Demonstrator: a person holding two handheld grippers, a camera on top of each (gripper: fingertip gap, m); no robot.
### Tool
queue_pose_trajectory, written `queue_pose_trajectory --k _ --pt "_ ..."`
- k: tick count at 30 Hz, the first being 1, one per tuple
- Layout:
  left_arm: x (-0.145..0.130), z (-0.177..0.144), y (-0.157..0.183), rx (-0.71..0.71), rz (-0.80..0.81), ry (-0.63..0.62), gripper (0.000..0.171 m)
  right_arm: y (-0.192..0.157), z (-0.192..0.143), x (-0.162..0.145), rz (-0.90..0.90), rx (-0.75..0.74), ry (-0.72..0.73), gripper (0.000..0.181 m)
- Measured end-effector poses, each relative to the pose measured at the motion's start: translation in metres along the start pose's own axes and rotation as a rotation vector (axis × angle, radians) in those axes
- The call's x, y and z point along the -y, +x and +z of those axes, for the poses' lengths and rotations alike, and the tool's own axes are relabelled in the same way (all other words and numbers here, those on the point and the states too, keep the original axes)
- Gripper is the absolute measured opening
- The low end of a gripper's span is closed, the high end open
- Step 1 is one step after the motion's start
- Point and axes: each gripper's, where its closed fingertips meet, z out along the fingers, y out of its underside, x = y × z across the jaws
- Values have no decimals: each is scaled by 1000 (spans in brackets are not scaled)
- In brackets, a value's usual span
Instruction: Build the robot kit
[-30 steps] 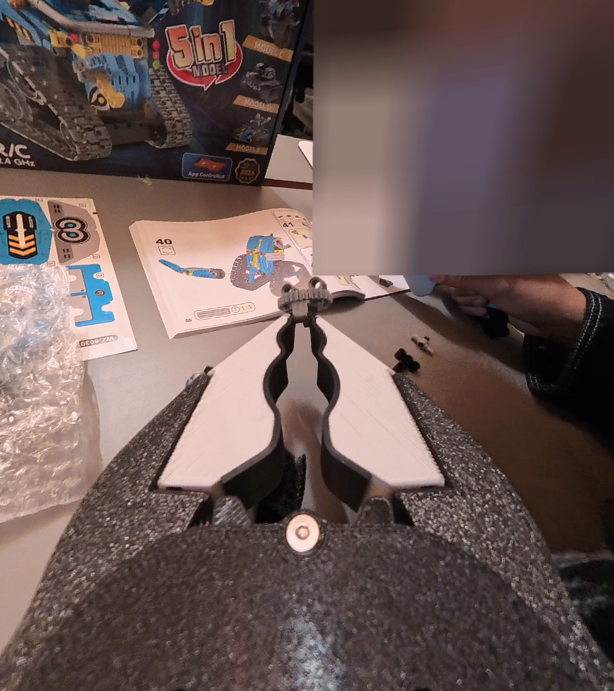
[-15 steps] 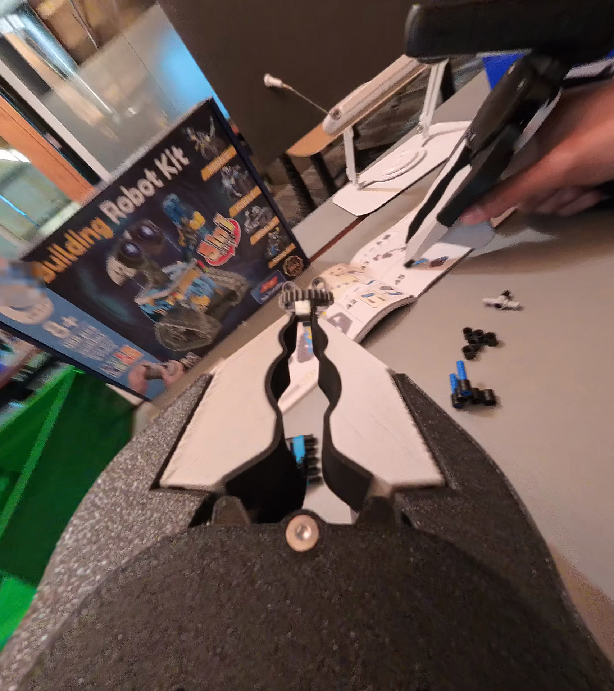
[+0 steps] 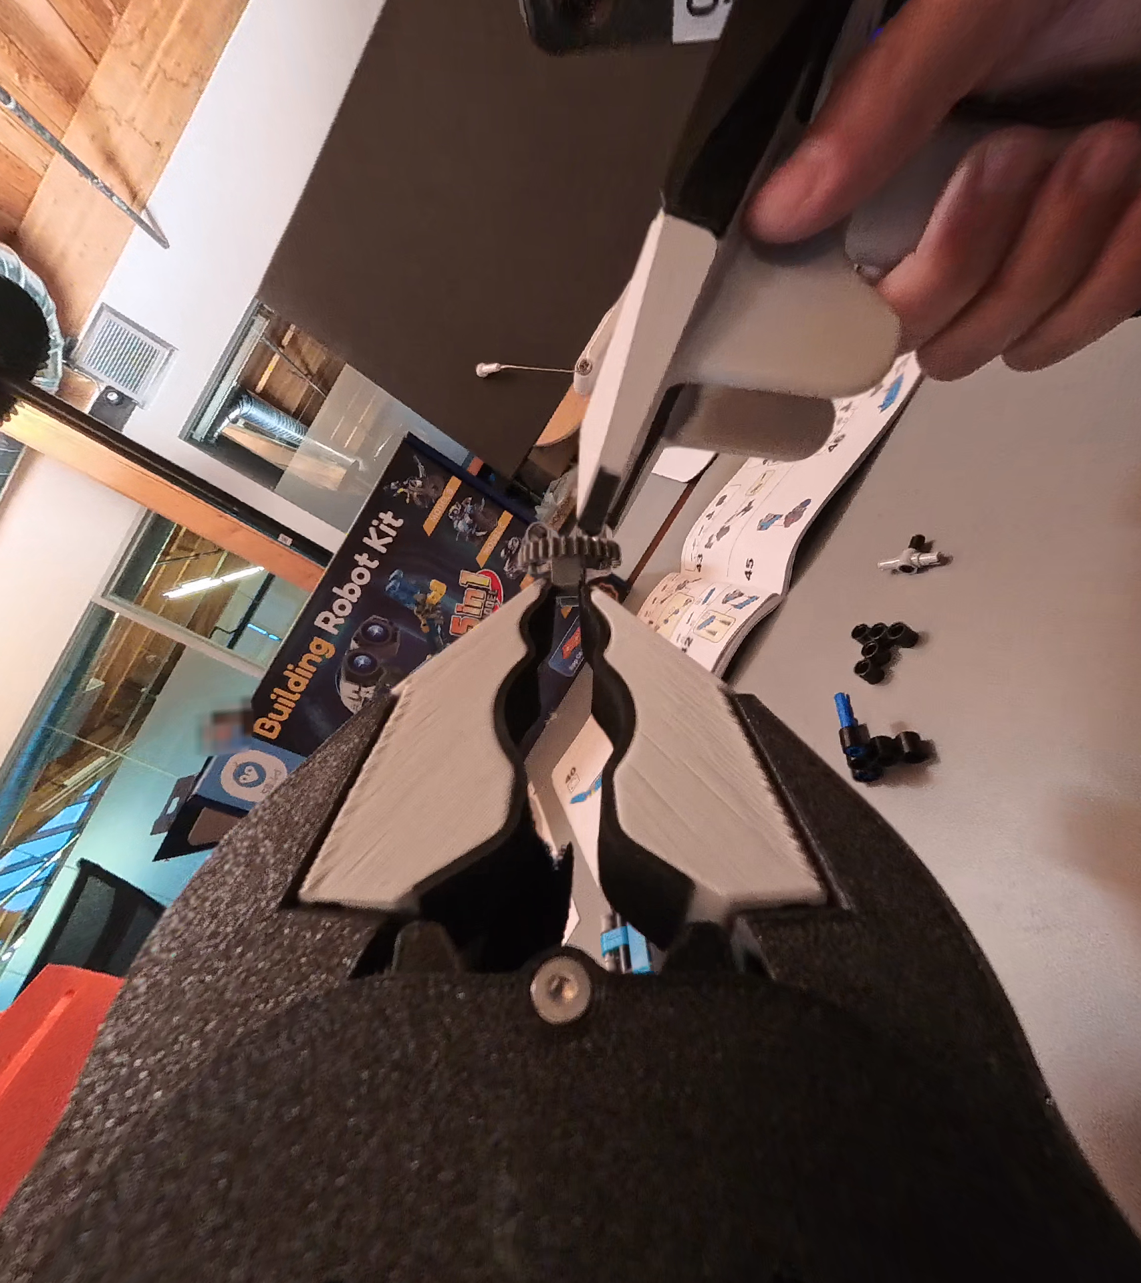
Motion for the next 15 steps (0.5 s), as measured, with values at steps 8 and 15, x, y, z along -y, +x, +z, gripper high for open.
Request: queue_pose_trajectory --k 8,15 --pt "3 0 5 -86 -140 26 7 3 -4 -1 16 30 18 9" --pt "23 -9 11 -462 -810 157 6 -11 -16 1 23 160 37 8"
